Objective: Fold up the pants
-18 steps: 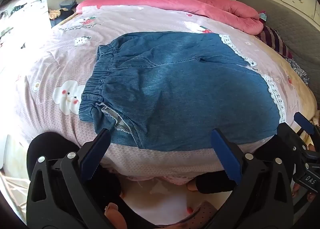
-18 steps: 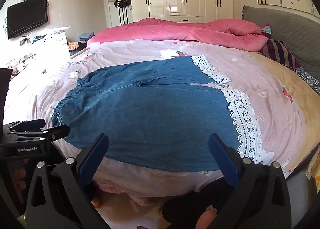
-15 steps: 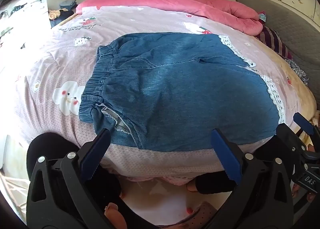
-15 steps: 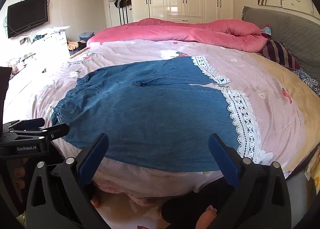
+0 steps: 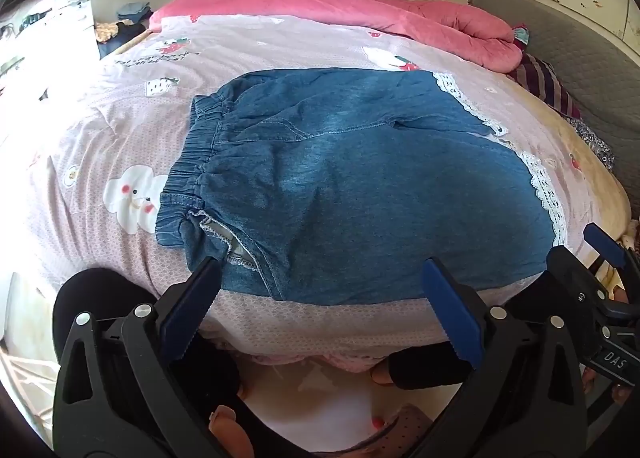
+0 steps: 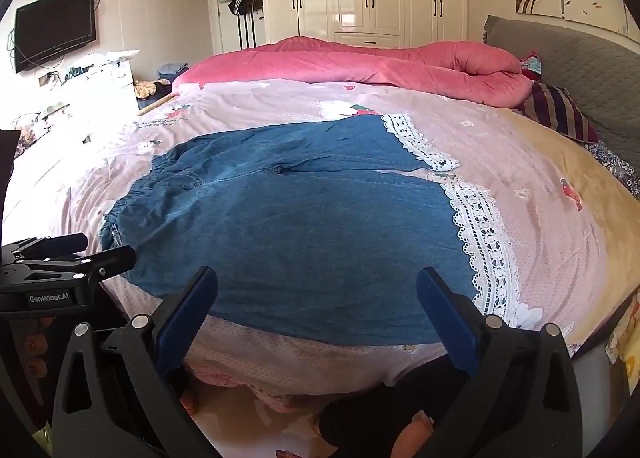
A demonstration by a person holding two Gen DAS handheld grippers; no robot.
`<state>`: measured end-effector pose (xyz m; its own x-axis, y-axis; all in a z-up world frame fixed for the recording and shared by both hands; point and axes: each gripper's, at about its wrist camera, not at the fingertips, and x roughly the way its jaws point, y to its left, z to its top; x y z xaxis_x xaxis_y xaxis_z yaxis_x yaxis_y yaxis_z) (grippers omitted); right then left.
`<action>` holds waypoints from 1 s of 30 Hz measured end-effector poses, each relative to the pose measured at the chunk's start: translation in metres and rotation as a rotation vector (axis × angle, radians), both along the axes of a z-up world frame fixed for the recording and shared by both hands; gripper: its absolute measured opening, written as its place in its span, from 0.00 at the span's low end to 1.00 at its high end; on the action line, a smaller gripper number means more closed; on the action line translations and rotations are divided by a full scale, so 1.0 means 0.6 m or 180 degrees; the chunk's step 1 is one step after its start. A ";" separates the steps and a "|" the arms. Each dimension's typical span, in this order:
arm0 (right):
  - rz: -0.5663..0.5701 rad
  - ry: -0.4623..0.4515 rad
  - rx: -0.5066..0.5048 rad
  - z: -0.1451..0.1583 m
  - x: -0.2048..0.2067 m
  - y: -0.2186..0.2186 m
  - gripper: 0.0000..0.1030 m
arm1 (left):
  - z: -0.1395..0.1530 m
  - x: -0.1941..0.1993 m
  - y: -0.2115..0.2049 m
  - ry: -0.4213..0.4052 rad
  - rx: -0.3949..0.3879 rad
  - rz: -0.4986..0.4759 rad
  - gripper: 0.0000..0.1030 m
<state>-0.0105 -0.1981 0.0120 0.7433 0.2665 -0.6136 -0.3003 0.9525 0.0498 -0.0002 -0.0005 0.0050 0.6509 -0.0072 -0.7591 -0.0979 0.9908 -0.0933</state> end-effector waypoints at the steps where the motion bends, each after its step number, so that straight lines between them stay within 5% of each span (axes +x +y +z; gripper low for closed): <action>1: 0.0002 -0.0004 -0.0005 0.000 0.000 0.000 0.96 | -0.001 -0.001 0.001 -0.0003 -0.0006 0.0002 0.91; 30: 0.0024 -0.0060 -0.0062 0.007 -0.005 0.008 0.96 | 0.008 -0.005 -0.006 -0.0048 0.0023 -0.0030 0.91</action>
<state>-0.0137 -0.1934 0.0163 0.7528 0.2603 -0.6046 -0.3083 0.9509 0.0254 -0.0034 -0.0040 0.0096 0.6622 -0.0080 -0.7492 -0.0871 0.9923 -0.0876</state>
